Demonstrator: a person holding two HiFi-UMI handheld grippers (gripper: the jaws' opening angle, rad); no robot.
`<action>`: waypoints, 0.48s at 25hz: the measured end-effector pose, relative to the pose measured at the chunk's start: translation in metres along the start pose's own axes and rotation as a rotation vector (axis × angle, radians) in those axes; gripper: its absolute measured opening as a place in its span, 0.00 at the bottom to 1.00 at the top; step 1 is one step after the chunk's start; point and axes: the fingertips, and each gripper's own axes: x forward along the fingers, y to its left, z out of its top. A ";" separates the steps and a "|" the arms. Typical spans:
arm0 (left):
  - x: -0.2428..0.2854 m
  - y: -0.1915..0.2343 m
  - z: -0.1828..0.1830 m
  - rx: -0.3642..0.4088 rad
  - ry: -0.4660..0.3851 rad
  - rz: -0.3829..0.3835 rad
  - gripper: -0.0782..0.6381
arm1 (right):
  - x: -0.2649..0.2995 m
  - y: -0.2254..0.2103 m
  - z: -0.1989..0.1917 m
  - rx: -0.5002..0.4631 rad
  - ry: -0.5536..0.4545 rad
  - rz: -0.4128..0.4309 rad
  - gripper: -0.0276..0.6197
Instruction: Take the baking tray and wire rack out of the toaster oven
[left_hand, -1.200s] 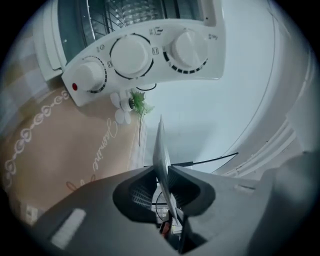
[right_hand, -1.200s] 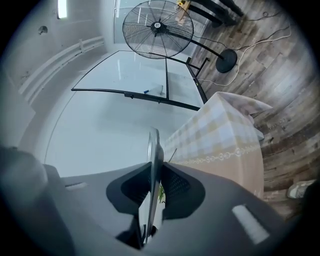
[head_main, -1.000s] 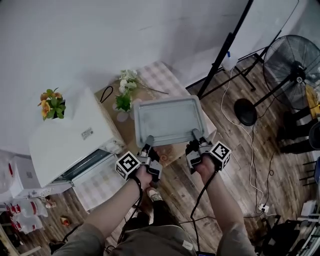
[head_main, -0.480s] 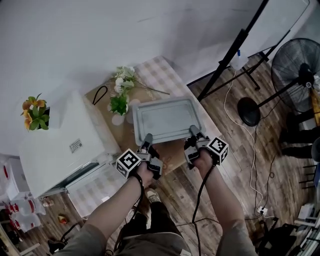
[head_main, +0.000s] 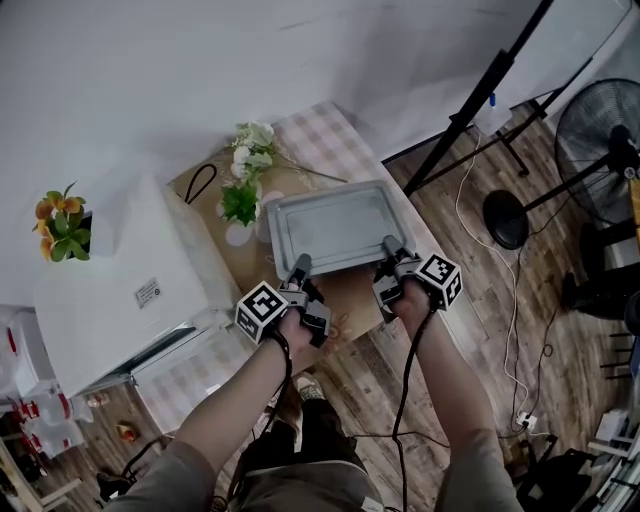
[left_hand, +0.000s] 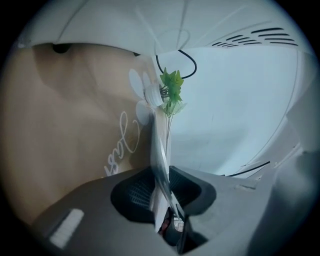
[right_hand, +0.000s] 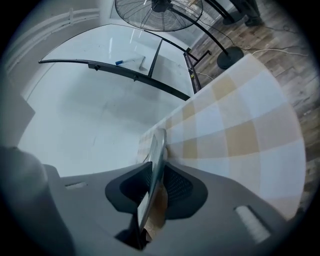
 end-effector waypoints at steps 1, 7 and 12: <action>0.002 0.001 0.000 -0.006 0.003 0.004 0.24 | 0.003 -0.001 0.002 -0.009 -0.002 -0.016 0.18; 0.013 0.000 -0.002 -0.056 0.026 0.012 0.32 | 0.015 -0.005 0.009 -0.087 0.001 -0.099 0.18; 0.012 -0.001 -0.005 -0.057 0.043 0.051 0.44 | 0.014 0.008 -0.001 -0.176 0.045 -0.107 0.45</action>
